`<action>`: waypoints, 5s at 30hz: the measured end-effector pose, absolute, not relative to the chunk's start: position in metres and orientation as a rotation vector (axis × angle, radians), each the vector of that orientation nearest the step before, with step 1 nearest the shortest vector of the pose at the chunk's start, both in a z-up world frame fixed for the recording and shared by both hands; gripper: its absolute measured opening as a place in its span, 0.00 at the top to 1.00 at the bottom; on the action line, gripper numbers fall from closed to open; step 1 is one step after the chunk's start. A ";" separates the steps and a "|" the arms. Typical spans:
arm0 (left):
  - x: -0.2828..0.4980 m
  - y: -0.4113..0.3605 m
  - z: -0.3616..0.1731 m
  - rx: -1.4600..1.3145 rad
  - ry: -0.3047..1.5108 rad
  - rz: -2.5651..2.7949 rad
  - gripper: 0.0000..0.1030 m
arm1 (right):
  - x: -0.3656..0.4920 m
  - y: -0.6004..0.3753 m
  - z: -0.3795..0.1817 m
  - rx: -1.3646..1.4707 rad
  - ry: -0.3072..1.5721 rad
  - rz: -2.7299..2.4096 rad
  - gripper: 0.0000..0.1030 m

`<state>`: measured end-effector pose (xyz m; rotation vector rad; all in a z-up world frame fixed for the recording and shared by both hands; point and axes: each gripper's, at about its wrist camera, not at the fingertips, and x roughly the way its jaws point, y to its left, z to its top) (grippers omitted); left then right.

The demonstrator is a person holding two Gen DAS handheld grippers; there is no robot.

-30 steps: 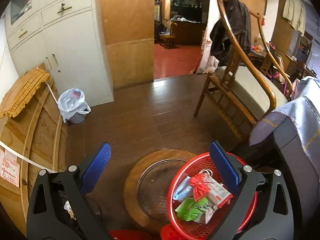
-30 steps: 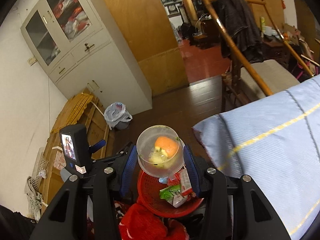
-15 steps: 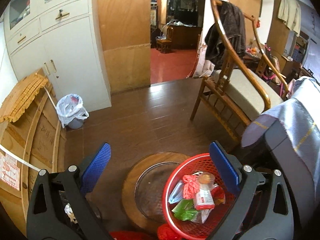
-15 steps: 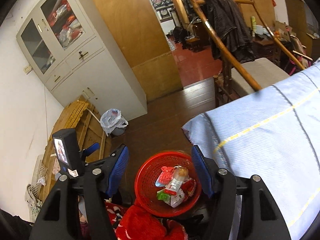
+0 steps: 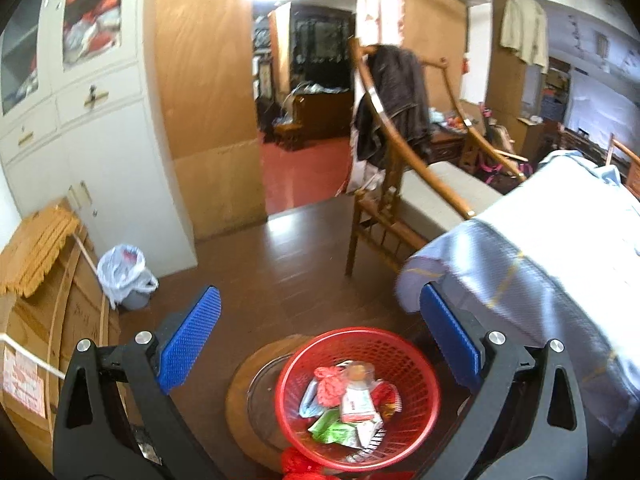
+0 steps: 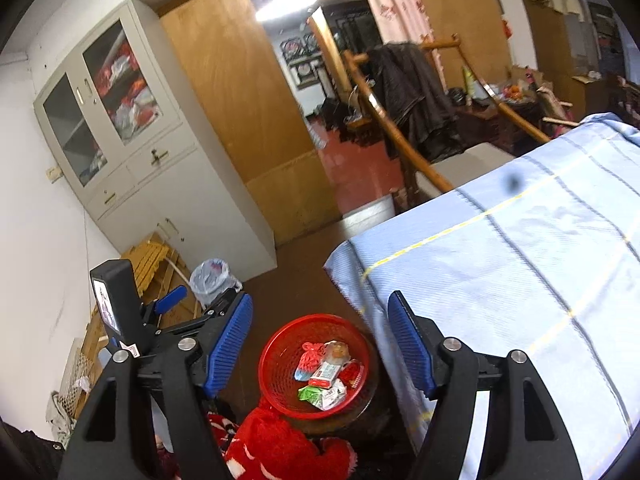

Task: Collect trash
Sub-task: 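Move both tools back over the table toward the colorful box and tissue, then grasp the orange-purple medicine box with the left gripper and lift it, then grasp the yellow yarn ball with the right gripper and lift it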

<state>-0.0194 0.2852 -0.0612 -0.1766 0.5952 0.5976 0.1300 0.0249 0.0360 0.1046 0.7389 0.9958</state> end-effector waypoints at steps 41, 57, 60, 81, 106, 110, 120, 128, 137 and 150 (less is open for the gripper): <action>0.138 -0.033 -0.028 0.183 0.634 -0.065 0.07 | 0.141 -0.367 -0.019 0.314 0.614 0.294 0.15; 0.266 -0.179 -0.036 0.248 0.724 -0.416 0.06 | 0.174 -0.425 -0.054 0.444 0.651 0.131 0.13; 0.279 -0.212 -0.042 0.275 0.729 -0.455 0.06 | 0.173 -0.431 -0.056 0.447 0.643 0.089 0.13; 0.252 -0.091 -0.044 0.153 0.792 -0.296 0.06 | 0.172 -0.431 -0.059 0.501 0.660 0.141 0.13; 0.291 -0.085 -0.065 0.261 0.824 -0.248 0.06 | 0.179 -0.422 -0.070 0.480 0.719 0.151 0.13; 0.309 -0.083 -0.074 0.185 0.862 -0.251 0.06 | 0.181 -0.423 -0.073 0.485 0.732 0.152 0.13; 0.321 -0.080 -0.095 0.165 0.966 -0.251 0.06 | 0.186 -0.409 -0.078 0.411 0.768 0.154 0.12; 0.320 -0.072 -0.088 0.117 0.948 -0.254 0.06 | 0.190 -0.404 -0.082 0.374 0.787 0.146 0.10; 0.322 -0.066 -0.084 0.060 0.942 -0.287 0.34 | 0.190 -0.404 -0.082 0.360 0.786 0.142 0.09; 0.306 -0.058 -0.053 -0.027 0.803 -0.356 0.43 | 0.193 -0.402 -0.087 0.337 0.789 0.119 0.09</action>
